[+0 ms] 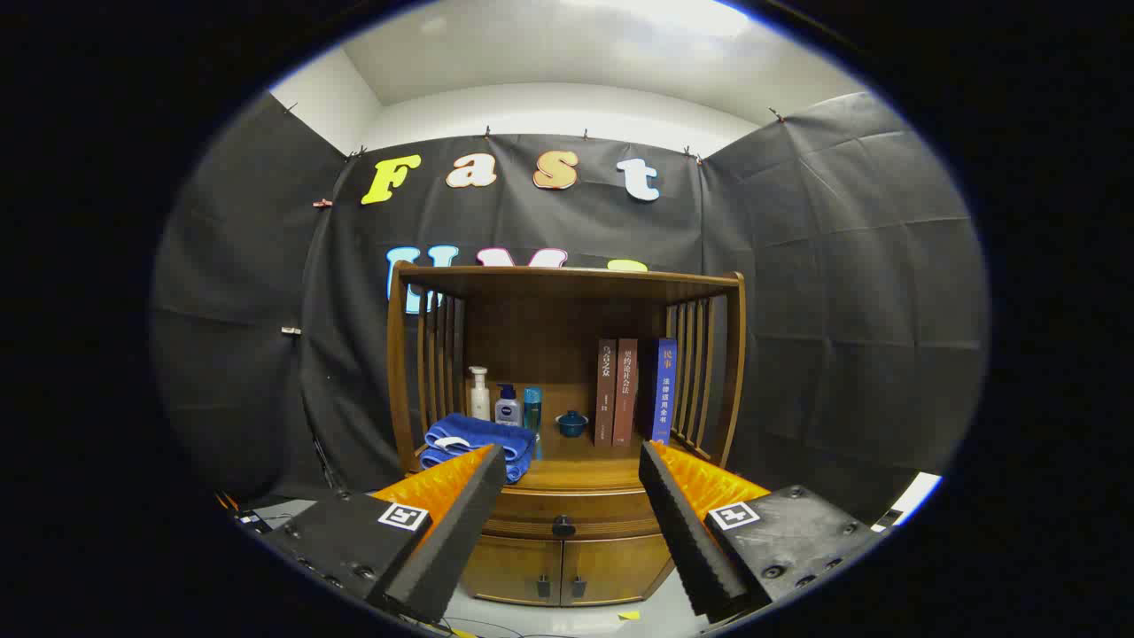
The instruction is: Pull open the drawer, take out the items inside it, and place them on the countertop above the cabinet.
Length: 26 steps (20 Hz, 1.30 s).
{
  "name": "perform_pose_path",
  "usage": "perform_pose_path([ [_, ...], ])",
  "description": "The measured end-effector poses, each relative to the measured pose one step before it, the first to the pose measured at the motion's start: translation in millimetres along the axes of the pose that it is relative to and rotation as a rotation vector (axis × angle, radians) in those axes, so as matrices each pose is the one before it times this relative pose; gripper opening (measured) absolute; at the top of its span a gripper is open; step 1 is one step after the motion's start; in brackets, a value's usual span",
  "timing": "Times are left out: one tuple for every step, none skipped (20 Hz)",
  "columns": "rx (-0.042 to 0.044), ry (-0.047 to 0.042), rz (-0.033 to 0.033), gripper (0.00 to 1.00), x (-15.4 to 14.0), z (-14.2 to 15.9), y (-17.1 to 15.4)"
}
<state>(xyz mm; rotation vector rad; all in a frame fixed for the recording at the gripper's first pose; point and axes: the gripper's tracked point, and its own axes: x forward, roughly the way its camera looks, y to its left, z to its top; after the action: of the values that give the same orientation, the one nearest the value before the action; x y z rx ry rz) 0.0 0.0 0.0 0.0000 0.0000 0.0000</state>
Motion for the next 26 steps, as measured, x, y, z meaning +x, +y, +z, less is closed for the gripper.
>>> perform_pose_path([
  [-0.00214,0.01147,-0.00319,0.99,2.18,-3.04,-0.51],
  [-0.00335,0.00629,-0.00349,0.99,0.62,-2.44,0.45],
  [-0.00201,0.00136,0.00042,0.99,-0.21,-0.2,0.17],
  [0.00096,-0.00176,0.00443,0.99,1.14,-0.46,1.18],
  [0.00331,-0.00319,0.0034,0.99,1.86,0.16,1.01],
  [0.0023,-0.00024,-0.00236,0.99,0.35,0.17,-0.86],
  [0.00023,0.00193,-0.00353,0.99,0.87,-1.31,-1.17],
  [-0.00105,0.00113,-0.00155,0.99,1.26,-0.6,-1.2],
  [-0.00296,0.00033,-0.00081,0.99,1.02,-1.24,0.42],
  [-0.00377,0.00013,0.00093,0.99,1.09,-0.49,0.38],
  [-0.00032,-0.00002,0.00549,0.99,0.37,-0.12,2.13],
  [0.0018,-0.00143,-0.00018,0.99,-0.17,0.84,0.12],
  [0.00249,-0.00264,-0.00164,0.99,-1.13,1.34,-1.39],
  [0.00312,-0.00234,0.00064,0.99,-0.35,0.7,-0.12],
  [0.00414,-0.00232,0.00013,0.99,-0.09,0.46,-0.26],
  [0.00475,-0.00226,0.00152,0.99,0.42,0.51,0.25],
  [0.0031,0.00042,-0.00064,0.99,0.44,0.37,-1.12],
  [0.00235,0.00026,-0.00053,0.99,0.63,0.07,-1.19],
  [0.00002,0.00243,-0.00004,0.99,-0.15,-0.28,-0.04],
  [-0.00049,0.00175,0.00002,0.99,-0.05,0.56,0.91],
  [-0.00101,0.00133,-0.00036,0.99,0.49,0.59,-0.36],
  [-0.0014,0.00015,-0.00161,0.99,0.47,0.19,-0.17],
  [-0.00177,0.00292,-0.00033,0.99,1.08,-0.05,0.95],
  [-0.00348,0.00425,0.002,0.99,1.42,-1.57,1.3],
  [-0.00386,0.00463,0.00191,0.99,1.51,-2.04,0.86],
  [-0.00148,0.00728,0.00207,0.99,2.23,-2.92,1.6],
])
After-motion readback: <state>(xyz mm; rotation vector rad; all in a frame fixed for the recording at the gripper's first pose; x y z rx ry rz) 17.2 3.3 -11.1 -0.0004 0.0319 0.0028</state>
